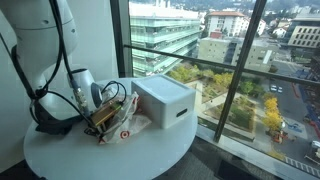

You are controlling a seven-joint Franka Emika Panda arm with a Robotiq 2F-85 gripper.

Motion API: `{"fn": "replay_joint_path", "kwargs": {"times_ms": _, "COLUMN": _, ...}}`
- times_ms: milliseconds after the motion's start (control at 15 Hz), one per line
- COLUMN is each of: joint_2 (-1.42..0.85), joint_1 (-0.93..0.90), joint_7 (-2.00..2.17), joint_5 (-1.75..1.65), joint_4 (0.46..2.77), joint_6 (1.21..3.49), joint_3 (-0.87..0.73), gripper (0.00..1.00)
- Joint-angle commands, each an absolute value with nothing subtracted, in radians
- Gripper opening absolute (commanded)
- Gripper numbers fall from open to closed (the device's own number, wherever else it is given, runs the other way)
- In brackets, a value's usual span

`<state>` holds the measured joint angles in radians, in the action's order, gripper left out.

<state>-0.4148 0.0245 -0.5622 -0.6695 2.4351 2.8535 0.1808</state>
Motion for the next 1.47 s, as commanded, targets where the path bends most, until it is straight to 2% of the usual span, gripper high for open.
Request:
{"fn": "replay_joint_path", "kwargs": {"times_ms": 0, "joint_2": -0.355, "joint_1": 0.053, "joint_7": -0.619, "joint_5": -0.531, "joint_4": 2.470, "joint_6": 2.857, "joint_3": 0.236, "gripper": 0.00}}
{"fn": "replay_joint_path", "kwargs": {"times_ms": 333, "joint_2": -0.236, "joint_1": 0.037, "joint_7": -0.630, "joint_5": -0.339, "joint_4": 2.512, "joint_6": 2.838, "joint_3": 0.292, "gripper": 0.00}}
{"fn": "replay_joint_path", "kwargs": {"times_ms": 600, "joint_2": -0.126, "joint_1": -0.042, "joint_7": -0.543, "joint_5": -0.354, "joint_4": 2.536, "joint_6": 2.823, "joint_3": 0.245, "gripper": 0.00}}
{"fn": "replay_joint_path", "kwargs": {"times_ms": 867, "joint_2": 0.013, "joint_1": -0.102, "joint_7": -0.333, "joint_5": -0.549, "joint_4": 2.579, "joint_6": 2.807, "joint_3": 0.203, "gripper": 0.00}}
{"fn": "replay_joint_path", "kwargs": {"times_ms": 1133, "joint_2": 0.136, "joint_1": -0.108, "joint_7": -0.074, "joint_5": -0.791, "joint_4": 2.594, "joint_6": 2.684, "joint_3": 0.244, "gripper": 0.00}}
{"fn": "replay_joint_path", "kwargs": {"times_ms": 1400, "joint_2": 0.154, "joint_1": -0.145, "joint_7": -0.008, "joint_5": -0.802, "joint_4": 2.613, "joint_6": 2.592, "joint_3": 0.261, "gripper": 0.00}}
